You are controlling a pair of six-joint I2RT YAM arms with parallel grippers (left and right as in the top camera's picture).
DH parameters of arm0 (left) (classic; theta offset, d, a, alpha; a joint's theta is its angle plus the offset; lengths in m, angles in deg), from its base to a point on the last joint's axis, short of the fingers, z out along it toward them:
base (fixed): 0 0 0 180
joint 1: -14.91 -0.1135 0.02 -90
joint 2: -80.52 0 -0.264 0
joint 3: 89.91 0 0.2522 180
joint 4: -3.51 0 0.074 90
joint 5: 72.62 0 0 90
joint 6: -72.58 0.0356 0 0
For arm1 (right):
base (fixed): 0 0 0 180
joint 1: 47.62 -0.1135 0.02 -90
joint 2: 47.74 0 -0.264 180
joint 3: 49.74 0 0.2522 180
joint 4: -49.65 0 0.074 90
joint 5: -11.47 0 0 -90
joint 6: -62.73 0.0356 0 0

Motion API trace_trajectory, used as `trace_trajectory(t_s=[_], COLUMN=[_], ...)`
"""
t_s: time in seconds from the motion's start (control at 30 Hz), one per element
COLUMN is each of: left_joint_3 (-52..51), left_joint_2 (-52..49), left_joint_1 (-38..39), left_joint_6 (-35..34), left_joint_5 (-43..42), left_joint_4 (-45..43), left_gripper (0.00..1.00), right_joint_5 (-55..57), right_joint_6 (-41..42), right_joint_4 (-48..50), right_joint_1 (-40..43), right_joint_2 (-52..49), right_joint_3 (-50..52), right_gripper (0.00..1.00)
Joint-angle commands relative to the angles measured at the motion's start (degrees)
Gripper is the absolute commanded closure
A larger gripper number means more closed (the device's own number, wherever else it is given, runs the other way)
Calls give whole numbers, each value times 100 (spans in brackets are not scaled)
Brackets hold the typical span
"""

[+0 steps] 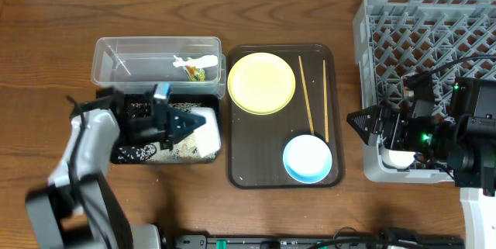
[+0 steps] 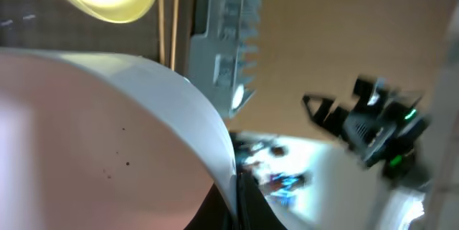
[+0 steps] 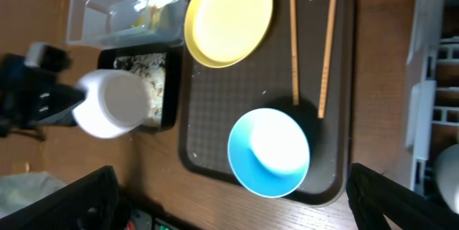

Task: Sort waste into correct bins and load items into the dishwasher rack
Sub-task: 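Set the emptied white bowl back on the brown tray with left gripper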

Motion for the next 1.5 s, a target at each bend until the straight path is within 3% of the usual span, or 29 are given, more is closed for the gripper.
trace_trajectory(t_s=[0.0,0.2,0.4,0.5,0.8,0.9,0.97,1.17,1.47], left_joint_3=[498,555,551,551,551,557,584,817,970], left_joint_2=[765,1711,1274,835,-216,-232,-155,439,2131], left_joint_1=[431,2413,4666,5331,5952,5952,5952,5947,5864], left_joint_6=[-1222,-3176,-4205,-4441,-4647,-4645,-4642,-4570,-4426], left_joint_5=[1287,4325,7023,7689,7750,7748,7748,7731,7757], left_joint_4=[-271,-1331,-1665,-1880,-2693,-2732,-2732,-2553,-2573], left_gripper=[94,94,94,94,93,62,52,40,22], right_joint_5=[210,308,319,319,321,348,365,553,662], right_joint_6=[-24,-22,-20,-22,-22,-24,-24,-22,-22], right_joint_4=[37,55,48,52,9,-35,-44,-50,-55], right_joint_1=[-57,-57,-57,-59,-59,-59,-59,-57,-57], right_joint_2=[-2,-2,-2,-2,-2,-2,-2,-2,-2], right_joint_3=[-61,-61,-61,-61,-61,-61,-61,-61,-61], right_gripper=[1,1,1,1,1,1,1,1,1])
